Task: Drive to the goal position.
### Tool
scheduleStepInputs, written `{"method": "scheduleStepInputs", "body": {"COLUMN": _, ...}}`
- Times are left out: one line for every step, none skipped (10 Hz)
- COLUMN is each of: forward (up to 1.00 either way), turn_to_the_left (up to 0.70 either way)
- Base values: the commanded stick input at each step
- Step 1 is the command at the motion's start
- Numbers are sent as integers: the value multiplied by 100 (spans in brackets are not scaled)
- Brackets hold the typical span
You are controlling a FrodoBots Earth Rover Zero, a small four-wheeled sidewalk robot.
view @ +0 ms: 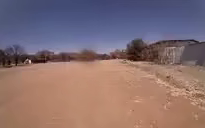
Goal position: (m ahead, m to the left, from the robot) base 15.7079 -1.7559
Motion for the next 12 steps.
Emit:
{"method": "scheduleStepInputs", "body": {"forward": 100, "turn_to_the_left": 0}}
{"method": "scheduleStepInputs", "body": {"forward": 100, "turn_to_the_left": 0}}
{"method": "scheduleStepInputs", "body": {"forward": 100, "turn_to_the_left": 0}}
{"method": "scheduleStepInputs", "body": {"forward": 100, "turn_to_the_left": 0}}
{"method": "scheduleStepInputs", "body": {"forward": 100, "turn_to_the_left": -3}}
{"method": "scheduleStepInputs", "body": {"forward": 100, "turn_to_the_left": -15}}
{"method": "scheduleStepInputs", "body": {"forward": 100, "turn_to_the_left": -27}}
{"method": "scheduleStepInputs", "body": {"forward": 100, "turn_to_the_left": -27}}
{"method": "scheduleStepInputs", "body": {"forward": 100, "turn_to_the_left": -27}}
{"method": "scheduleStepInputs", "body": {"forward": 100, "turn_to_the_left": -16}}
{"method": "scheduleStepInputs", "body": {"forward": 100, "turn_to_the_left": -4}}
{"method": "scheduleStepInputs", "body": {"forward": 100, "turn_to_the_left": 0}}
